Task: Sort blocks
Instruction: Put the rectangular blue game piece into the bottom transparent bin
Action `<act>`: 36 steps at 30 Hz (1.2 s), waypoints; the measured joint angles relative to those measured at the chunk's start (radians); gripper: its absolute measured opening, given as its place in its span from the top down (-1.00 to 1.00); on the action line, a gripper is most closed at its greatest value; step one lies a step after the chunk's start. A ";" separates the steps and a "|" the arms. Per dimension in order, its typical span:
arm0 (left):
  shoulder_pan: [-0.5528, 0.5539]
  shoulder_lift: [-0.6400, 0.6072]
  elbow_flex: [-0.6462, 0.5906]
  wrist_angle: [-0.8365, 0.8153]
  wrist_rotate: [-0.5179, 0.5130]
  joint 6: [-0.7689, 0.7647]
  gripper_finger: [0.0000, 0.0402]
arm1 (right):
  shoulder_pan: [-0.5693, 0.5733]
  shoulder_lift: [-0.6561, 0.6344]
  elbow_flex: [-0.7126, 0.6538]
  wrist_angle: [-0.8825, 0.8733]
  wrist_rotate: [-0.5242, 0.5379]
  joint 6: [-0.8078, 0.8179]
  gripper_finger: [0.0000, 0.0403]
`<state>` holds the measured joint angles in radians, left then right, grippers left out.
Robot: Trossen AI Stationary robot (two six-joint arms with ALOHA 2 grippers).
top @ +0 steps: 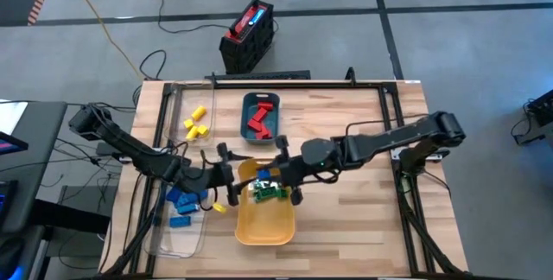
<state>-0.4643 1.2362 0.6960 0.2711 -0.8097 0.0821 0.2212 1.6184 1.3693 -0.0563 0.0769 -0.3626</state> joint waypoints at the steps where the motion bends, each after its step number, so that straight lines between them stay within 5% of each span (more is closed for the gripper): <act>1: 0.000 0.000 0.000 0.024 0.022 0.018 -0.43 | 0.005 0.005 0.000 0.016 0.000 -0.006 0.54; 19: -0.002 0.000 0.000 0.254 0.160 0.205 -0.41 | 0.010 0.070 0.002 0.145 0.026 -0.100 0.54; 24: -0.005 0.000 0.000 0.287 0.137 0.280 -0.11 | 0.010 0.084 0.002 0.148 0.030 -0.100 0.54; 30: -0.005 0.000 0.000 0.273 0.114 0.291 0.60 | 0.010 0.084 0.002 0.151 0.049 -0.086 0.54; 36: -0.006 -0.001 0.000 0.263 0.094 0.276 0.59 | 0.010 0.084 0.002 0.151 0.047 -0.055 0.51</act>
<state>-0.4703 1.2354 0.6964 0.5345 -0.7160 0.3581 0.2310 1.7027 1.3708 0.0943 0.1234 -0.4179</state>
